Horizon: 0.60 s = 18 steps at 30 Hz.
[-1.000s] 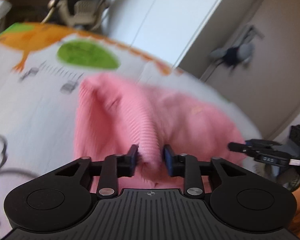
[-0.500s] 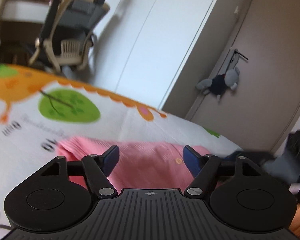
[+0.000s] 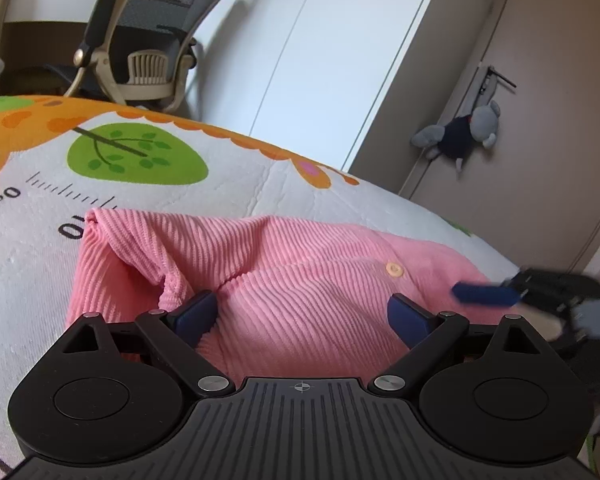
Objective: Fold clothes
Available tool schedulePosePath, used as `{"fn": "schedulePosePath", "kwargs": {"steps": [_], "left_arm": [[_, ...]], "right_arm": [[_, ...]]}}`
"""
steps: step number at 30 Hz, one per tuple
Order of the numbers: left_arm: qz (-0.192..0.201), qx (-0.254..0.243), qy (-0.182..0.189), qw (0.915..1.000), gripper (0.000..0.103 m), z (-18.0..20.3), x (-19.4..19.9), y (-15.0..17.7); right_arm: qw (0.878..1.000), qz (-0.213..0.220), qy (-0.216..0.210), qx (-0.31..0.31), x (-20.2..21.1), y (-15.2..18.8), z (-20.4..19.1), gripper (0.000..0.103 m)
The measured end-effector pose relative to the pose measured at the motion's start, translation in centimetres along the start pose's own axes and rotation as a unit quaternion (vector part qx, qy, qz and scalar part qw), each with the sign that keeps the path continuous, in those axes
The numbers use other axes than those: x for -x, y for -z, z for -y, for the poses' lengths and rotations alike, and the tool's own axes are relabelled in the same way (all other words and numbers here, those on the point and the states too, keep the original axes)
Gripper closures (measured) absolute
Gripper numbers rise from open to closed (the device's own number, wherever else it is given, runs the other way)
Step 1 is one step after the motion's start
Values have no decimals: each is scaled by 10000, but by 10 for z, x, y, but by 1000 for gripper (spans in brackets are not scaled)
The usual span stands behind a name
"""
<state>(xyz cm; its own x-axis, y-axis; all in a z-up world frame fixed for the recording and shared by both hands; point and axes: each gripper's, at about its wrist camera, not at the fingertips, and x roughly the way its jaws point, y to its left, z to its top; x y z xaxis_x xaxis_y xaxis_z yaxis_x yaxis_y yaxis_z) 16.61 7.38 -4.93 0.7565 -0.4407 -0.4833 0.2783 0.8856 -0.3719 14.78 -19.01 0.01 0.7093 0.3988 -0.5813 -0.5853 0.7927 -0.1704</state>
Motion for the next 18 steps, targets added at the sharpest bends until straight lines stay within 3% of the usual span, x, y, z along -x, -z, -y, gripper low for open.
{"fn": "schedulePosePath", "kwargs": {"steps": [4, 9, 12, 15, 18], "left_arm": [[19, 61, 42, 10000, 7, -2, 0, -1], [20, 55, 51, 10000, 6, -2, -1, 0], [17, 57, 68, 10000, 5, -3, 0, 0], [17, 78, 103, 9999, 4, -4, 0, 1], [17, 98, 126, 9999, 4, -5, 0, 0]], "right_arm": [[9984, 47, 203, 535, -4, -1, -14, 42], [9996, 177, 42, 232, 5, -11, -6, 42], [9973, 243, -498, -485, 12, -18, 6, 42], [9872, 145, -1065, -1181, 13, -17, 17, 42], [9780, -78, -1372, -1571, 2, -7, 15, 55]]}}
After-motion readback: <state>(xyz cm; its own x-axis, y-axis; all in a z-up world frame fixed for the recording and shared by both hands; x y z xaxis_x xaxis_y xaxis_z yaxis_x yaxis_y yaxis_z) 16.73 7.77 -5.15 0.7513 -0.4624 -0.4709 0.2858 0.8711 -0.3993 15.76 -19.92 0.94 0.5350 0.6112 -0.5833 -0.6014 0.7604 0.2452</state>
